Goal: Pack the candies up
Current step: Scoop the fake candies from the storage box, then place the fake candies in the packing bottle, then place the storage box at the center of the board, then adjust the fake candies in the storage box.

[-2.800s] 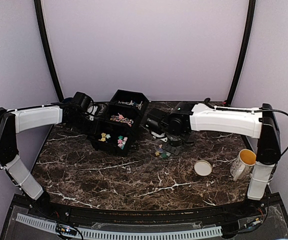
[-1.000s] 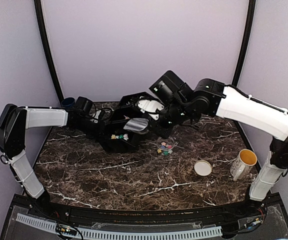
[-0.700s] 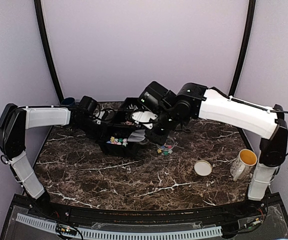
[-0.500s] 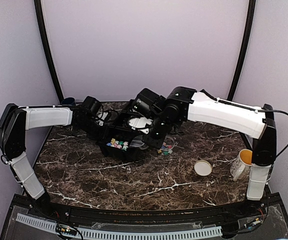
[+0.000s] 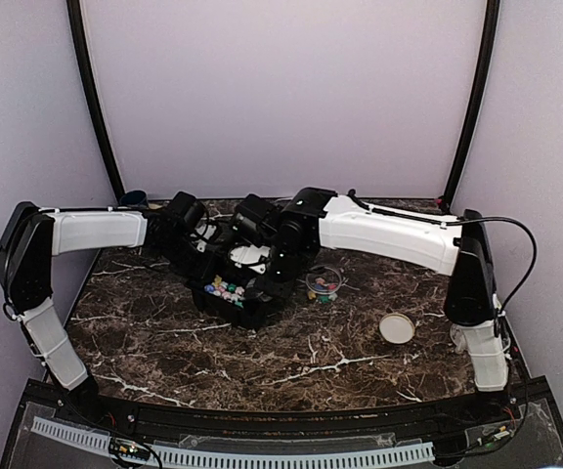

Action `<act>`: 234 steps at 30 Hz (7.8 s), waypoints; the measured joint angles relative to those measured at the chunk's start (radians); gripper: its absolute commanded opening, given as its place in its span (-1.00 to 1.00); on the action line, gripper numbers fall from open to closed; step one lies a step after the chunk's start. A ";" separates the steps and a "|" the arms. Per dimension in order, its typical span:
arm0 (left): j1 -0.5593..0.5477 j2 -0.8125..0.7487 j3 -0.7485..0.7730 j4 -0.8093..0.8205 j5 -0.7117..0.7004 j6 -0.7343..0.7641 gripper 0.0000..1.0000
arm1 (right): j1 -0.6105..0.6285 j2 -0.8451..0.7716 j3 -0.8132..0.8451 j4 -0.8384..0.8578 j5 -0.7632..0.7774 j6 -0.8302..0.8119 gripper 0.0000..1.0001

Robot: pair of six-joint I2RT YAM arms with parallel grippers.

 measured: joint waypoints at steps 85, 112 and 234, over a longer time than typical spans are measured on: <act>0.029 0.007 -0.003 0.048 0.064 -0.040 -1.00 | -0.076 -0.680 -1.371 1.652 0.050 0.068 -1.00; 0.029 0.007 -0.003 0.048 0.072 -0.042 -1.00 | -0.126 -0.889 -1.158 0.724 0.177 0.182 -1.00; 0.006 0.002 0.181 0.024 0.024 0.006 0.87 | -0.127 -0.965 -1.063 0.713 0.180 0.085 -1.00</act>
